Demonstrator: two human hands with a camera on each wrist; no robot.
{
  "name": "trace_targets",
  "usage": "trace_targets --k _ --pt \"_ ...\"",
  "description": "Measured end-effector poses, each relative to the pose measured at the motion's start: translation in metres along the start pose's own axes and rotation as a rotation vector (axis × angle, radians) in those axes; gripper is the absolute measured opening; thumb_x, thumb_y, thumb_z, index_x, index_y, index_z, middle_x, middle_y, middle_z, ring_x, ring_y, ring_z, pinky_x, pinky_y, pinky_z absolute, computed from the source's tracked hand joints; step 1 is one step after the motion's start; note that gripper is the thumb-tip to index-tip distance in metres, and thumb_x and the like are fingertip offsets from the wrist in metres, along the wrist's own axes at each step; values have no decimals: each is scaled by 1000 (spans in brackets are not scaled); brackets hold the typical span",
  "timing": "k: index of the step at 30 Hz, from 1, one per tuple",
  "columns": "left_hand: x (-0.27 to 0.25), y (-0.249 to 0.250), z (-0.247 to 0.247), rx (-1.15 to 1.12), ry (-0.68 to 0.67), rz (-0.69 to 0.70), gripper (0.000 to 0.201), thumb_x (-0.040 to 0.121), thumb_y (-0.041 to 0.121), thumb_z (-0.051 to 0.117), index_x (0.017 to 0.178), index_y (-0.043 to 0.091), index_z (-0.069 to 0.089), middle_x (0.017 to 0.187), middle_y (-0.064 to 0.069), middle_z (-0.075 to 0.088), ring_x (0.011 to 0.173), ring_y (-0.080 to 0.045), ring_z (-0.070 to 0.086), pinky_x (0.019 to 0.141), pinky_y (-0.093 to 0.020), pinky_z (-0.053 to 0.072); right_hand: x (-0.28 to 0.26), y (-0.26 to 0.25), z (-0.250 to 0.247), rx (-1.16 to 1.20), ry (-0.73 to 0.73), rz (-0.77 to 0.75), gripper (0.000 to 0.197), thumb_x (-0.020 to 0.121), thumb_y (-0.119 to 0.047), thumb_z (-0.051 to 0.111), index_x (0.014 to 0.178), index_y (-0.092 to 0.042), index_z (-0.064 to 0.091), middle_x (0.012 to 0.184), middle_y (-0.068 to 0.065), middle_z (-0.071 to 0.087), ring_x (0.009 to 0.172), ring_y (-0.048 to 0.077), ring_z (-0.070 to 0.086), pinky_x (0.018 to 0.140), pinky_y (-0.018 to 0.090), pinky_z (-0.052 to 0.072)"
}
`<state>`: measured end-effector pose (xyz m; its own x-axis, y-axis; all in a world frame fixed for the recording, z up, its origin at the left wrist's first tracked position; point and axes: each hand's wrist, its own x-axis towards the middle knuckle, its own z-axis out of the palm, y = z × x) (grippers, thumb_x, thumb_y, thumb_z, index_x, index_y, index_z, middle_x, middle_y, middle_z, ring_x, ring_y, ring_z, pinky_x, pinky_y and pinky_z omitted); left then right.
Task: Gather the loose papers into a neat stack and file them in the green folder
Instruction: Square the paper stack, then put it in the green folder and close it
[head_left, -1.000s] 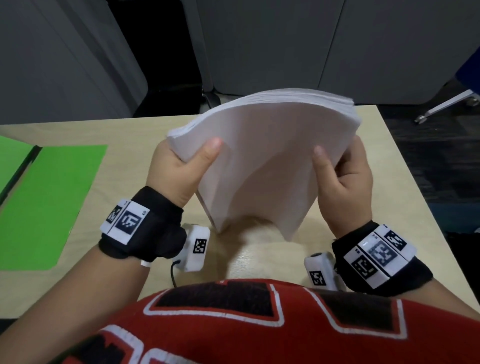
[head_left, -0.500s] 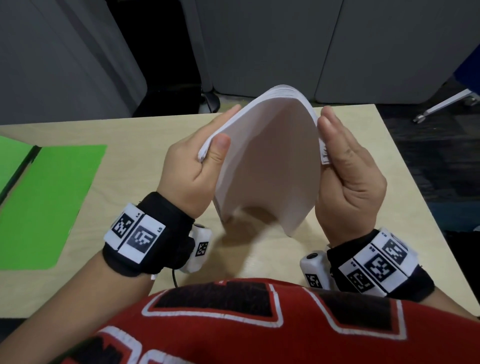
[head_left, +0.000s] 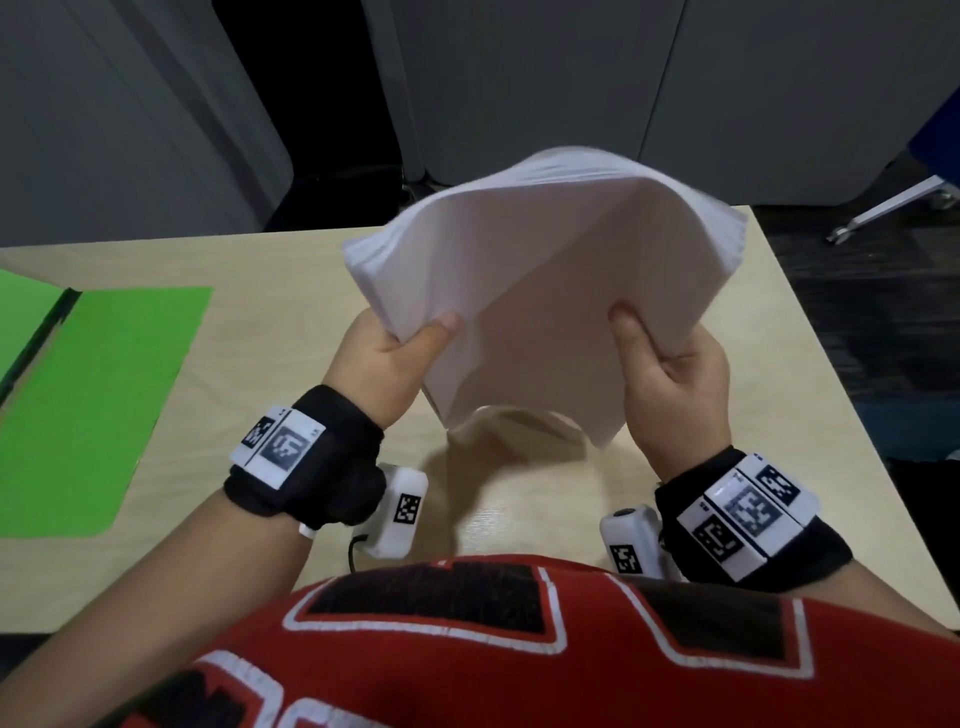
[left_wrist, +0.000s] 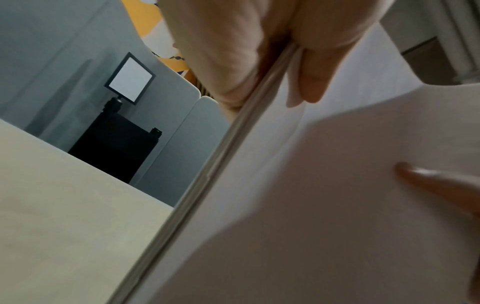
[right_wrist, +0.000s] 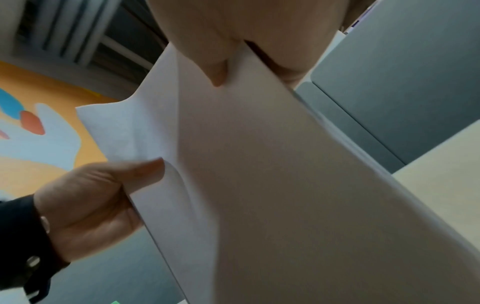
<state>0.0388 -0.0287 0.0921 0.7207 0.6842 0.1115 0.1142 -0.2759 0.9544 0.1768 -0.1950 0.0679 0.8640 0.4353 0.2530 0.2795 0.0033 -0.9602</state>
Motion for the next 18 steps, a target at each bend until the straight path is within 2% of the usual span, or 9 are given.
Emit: trace_targets --k 1,3,5,8,10,12,14,16,18 --pt "1 1 -3 -35 15 21 13 80 22 62 79 34 65 74 17 71 74 7 64 71 -16 51 0 -2 0 21 8 -32 19 92 -18 61 77 -30 60 66 -18 64 69 -2 59 64 21 48" --pt "2 -1 -6 -67 41 33 17 73 16 66 78 33 65 71 22 70 73 4 64 68 -15 51 -1 -3 2 52 -8 -20 9 88 -19 65 85 -27 63 73 -19 67 73 -5 61 67 18 50" --pt "3 -9 -5 -70 21 -7 21 68 14 67 81 30 65 71 22 71 73 3 64 68 -16 51 1 4 3 37 -73 87 11 86 -17 69 95 -24 66 83 -17 69 78 -9 64 71 13 51" --pt "4 -22 2 -23 -38 -86 23 71 21 66 90 34 63 82 20 70 77 10 64 72 -13 50 7 15 4 -67 -175 250 7 88 -19 65 92 -23 69 84 -13 70 72 -13 63 65 7 47" --pt "5 -23 5 25 -26 -97 17 74 28 64 88 38 62 85 22 68 76 15 62 72 -10 48 7 15 5 -46 -144 278 8 91 -19 62 87 -21 70 80 -11 70 74 -3 66 64 10 49" --pt "7 -18 4 -17 15 -73 16 79 22 68 84 36 65 75 24 71 74 12 64 69 -10 49 6 10 3 27 -77 241 10 92 -18 63 84 -20 69 77 -13 69 73 -1 67 65 13 52" --pt "8 -15 1 -75 56 -39 19 79 13 71 82 32 68 72 25 72 73 8 66 67 -11 50 5 6 1 67 -47 199 8 90 -18 66 84 -19 70 78 -10 70 73 -1 67 67 16 54" --pt "9 -18 1 -85 57 -57 19 72 16 73 78 33 71 74 23 73 75 3 67 69 -15 53 7 12 1 36 -80 251 5 88 -21 68 87 -18 72 81 -10 72 76 1 68 69 18 55" --pt "7 -30 6 -30 10 -120 24 69 19 73 78 42 71 79 22 73 80 2 67 75 -20 55 7 25 3 -56 -179 383 14 87 -22 68 97 -13 72 87 -7 72 82 6 70 72 23 54"
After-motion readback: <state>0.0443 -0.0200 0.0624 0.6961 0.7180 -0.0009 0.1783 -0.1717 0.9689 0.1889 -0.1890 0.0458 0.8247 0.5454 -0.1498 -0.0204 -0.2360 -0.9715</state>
